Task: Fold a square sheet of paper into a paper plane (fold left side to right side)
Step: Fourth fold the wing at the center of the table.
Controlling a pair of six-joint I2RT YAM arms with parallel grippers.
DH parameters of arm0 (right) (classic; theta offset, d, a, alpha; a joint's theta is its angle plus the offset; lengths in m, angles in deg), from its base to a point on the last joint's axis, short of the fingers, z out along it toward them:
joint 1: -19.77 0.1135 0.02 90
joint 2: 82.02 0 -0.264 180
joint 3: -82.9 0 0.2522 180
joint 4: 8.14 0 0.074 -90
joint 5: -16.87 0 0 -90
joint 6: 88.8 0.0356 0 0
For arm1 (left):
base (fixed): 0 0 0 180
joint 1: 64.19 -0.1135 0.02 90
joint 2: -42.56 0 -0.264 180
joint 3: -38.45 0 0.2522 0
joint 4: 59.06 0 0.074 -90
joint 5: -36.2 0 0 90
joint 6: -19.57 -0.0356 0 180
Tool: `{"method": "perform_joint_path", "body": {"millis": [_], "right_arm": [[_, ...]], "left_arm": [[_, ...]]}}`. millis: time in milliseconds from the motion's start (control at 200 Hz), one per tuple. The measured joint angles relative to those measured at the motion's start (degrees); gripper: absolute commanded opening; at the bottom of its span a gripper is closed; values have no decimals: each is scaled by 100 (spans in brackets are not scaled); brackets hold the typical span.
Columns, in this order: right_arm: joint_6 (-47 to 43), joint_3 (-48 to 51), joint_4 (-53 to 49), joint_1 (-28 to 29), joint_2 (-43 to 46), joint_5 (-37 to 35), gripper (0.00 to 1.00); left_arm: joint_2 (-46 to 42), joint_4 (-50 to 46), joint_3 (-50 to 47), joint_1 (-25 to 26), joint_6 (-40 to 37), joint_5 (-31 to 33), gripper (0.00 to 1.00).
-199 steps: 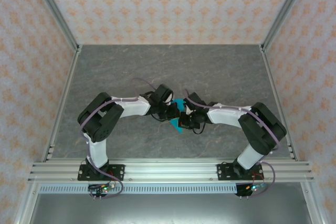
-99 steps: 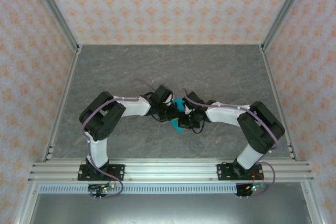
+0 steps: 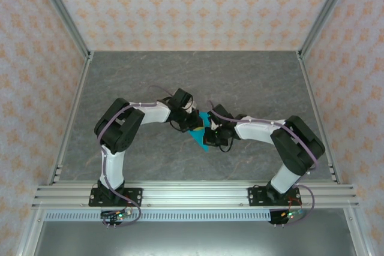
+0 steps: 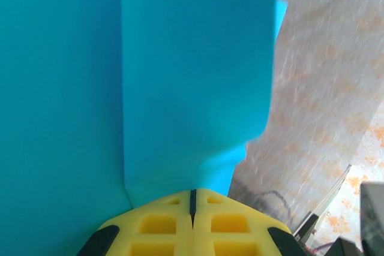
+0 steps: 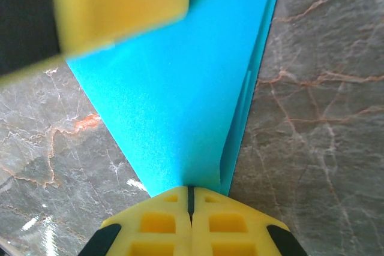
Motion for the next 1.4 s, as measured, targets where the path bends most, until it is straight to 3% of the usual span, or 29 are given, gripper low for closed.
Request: {"method": "perform_joint_path", "body": {"millis": [395, 771, 936, 1041, 1201, 1401], "right_arm": [[-63, 4, 37, 4, -2, -42, 0], [-136, 15, 66, 4, 4, -59, 0], [-236, 9, 72, 11, 26, -61, 0], [-243, 2, 70, 11, 26, -63, 0], [-238, 0, 70, 11, 26, -66, 0], [-234, -2, 68, 28, 26, -107, 0]], "left_arm": [[496, -739, 916, -385, -400, -68, 5], [1071, -1095, 1908, -1084, -745, -55, 6], [929, -1141, 1971, -1381, -927, 466, 7], [343, -1060, 1504, -1497, -957, 605, 7], [-664, -955, 824, -1047, -997, 575, 6], [-605, -549, 527, -190, -929, 369, 6]]}}
